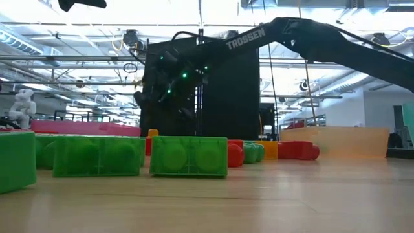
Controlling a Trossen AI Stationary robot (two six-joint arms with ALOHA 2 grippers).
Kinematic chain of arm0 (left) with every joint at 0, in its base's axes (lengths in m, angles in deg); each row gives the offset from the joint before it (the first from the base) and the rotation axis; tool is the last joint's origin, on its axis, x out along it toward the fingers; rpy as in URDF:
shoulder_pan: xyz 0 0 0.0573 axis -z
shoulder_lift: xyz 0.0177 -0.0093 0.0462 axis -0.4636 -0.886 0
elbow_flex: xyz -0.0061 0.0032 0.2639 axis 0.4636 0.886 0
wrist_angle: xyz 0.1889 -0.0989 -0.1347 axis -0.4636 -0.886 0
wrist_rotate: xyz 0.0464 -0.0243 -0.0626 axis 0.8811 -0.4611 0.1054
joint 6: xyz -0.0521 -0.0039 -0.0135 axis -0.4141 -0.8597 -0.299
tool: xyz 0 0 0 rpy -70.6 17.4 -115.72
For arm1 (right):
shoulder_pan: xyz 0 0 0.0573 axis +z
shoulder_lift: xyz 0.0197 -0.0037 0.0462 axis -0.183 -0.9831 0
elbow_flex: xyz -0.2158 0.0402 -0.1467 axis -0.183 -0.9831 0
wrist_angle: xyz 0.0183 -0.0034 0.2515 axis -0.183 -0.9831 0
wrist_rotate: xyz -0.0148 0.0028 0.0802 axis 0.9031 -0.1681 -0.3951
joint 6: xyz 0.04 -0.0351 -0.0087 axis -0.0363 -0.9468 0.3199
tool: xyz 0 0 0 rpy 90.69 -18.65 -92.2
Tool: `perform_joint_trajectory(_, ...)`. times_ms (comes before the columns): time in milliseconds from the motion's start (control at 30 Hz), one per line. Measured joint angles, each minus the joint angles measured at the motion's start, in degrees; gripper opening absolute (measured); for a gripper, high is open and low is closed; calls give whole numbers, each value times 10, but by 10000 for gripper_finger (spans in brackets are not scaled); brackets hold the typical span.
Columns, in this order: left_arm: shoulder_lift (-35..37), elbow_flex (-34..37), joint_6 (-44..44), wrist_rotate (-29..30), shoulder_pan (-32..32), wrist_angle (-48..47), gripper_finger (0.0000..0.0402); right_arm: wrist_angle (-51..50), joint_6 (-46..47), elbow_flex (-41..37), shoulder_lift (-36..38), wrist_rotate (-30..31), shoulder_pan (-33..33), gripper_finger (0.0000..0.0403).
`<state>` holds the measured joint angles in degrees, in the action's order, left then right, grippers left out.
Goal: Sort blocks
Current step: Put the yellow game piece into the blue bin
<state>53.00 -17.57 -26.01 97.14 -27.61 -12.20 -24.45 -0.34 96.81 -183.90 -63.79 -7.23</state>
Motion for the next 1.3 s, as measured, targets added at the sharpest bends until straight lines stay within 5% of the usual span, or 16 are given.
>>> perform_joint_trajectory(633,0,0,18,0,0,0,31,-42,-91,-1,17,0,4,232)
perform_joint_trajectory(1300,0,0,17,1,0,0,31,-80,-74,0,27,-13,14,231)
